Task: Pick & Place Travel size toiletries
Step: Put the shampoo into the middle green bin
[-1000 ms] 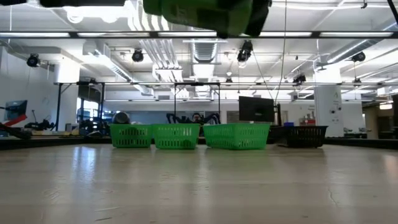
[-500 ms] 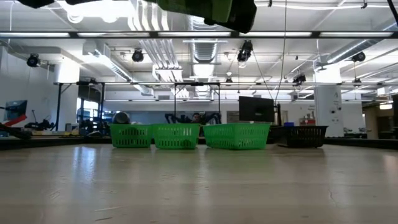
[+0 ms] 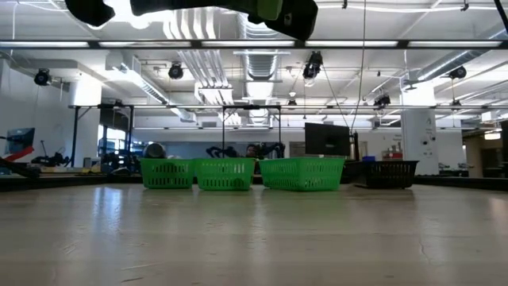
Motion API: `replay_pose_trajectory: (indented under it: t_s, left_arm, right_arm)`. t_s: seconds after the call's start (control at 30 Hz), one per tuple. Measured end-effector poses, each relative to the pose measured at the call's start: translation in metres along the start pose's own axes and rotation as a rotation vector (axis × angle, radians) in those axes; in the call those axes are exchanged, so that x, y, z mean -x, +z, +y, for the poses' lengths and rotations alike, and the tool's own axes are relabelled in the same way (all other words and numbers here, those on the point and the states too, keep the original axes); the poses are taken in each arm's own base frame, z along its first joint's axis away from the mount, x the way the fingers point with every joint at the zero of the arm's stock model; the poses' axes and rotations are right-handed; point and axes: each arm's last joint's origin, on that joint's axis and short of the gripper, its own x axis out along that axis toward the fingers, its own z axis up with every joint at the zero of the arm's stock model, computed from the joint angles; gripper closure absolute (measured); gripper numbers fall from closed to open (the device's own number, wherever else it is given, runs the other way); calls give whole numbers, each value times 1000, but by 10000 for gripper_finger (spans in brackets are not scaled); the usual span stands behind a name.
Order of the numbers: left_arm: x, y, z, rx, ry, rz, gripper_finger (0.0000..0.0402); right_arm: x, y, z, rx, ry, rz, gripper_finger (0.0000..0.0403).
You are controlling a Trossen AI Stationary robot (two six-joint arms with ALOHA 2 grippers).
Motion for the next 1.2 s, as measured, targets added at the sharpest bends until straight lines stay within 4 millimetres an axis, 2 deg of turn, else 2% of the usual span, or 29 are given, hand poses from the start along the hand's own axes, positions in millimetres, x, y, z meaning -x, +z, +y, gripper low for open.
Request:
replay_pose_trajectory:
  t_s: [0.23, 0.37, 0.57, 0.7, 0.83, 0.97, 1.1, 1.2]
  left_arm:
    - [-1, -2, -2, -23, -8, 24, 260]
    - [-1, -2, -2, -40, -18, 39, 295]
    - [-1, -4, -1, -15, -16, 84, 286]
    - [-1, -9, -1, 35, 36, 165, 281]
    - [1, -14, 1, 122, 140, 247, 291]
    - [0, -24, 4, 256, 257, 338, 294]
    - [-5, -44, 13, 465, 437, 431, 287]
    - [-13, -64, 27, 671, 565, 469, 287]
  right_arm:
    - [0, 0, 0, 10, 16, 14, 250]
    - [0, 1, -3, 5, 29, 20, 230]
    - [3, 2, -7, 3, 21, 23, 183]
    - [14, -3, -9, -2, -51, 38, 151]
    - [33, -10, -12, -6, -213, 31, 121]
    - [66, -15, -17, -67, -436, -74, 97]
    - [104, -21, -20, -189, -617, -247, 81]
    - [130, -27, -22, -289, -711, -379, 72]
